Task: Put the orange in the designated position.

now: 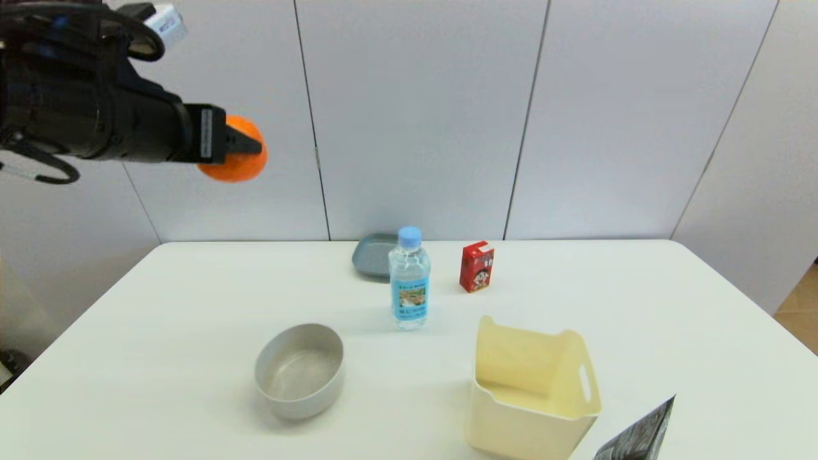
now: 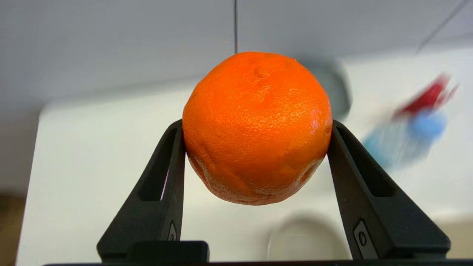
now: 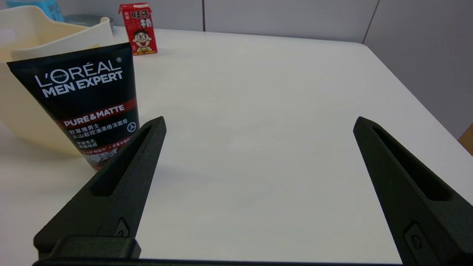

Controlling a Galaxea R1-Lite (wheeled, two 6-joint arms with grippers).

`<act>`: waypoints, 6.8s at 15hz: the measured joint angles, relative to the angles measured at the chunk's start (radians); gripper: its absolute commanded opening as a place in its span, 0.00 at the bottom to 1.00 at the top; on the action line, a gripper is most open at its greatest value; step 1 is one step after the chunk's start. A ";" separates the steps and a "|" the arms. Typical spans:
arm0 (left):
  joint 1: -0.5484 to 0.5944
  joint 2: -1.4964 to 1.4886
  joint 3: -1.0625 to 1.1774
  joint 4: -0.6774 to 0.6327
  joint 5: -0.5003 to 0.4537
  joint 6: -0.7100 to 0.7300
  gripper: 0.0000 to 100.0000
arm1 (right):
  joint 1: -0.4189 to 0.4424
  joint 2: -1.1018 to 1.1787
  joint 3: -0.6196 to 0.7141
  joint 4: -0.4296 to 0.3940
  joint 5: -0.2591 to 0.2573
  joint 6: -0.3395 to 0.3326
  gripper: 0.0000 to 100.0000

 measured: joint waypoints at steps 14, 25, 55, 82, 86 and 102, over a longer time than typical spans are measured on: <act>0.074 0.009 0.284 0.422 0.036 -0.040 0.00 | 0.000 0.000 0.000 0.000 0.000 0.000 1.00; 0.076 0.269 0.282 0.257 0.036 -0.070 0.00 | 0.000 0.000 0.000 0.000 0.000 0.000 1.00; 0.213 -0.302 0.024 0.137 0.039 0.020 1.00 | 0.000 0.000 0.000 0.000 0.000 0.000 1.00; 0.325 -1.486 1.136 -0.329 -0.054 0.042 1.00 | 0.000 0.000 0.000 0.000 0.001 0.000 1.00; 0.324 -1.539 1.397 -0.456 -0.053 0.057 1.00 | 0.000 0.000 0.000 0.000 0.001 0.000 1.00; 0.322 -1.549 1.546 -0.480 -0.122 0.045 1.00 | 0.000 0.000 0.000 0.000 0.000 0.000 1.00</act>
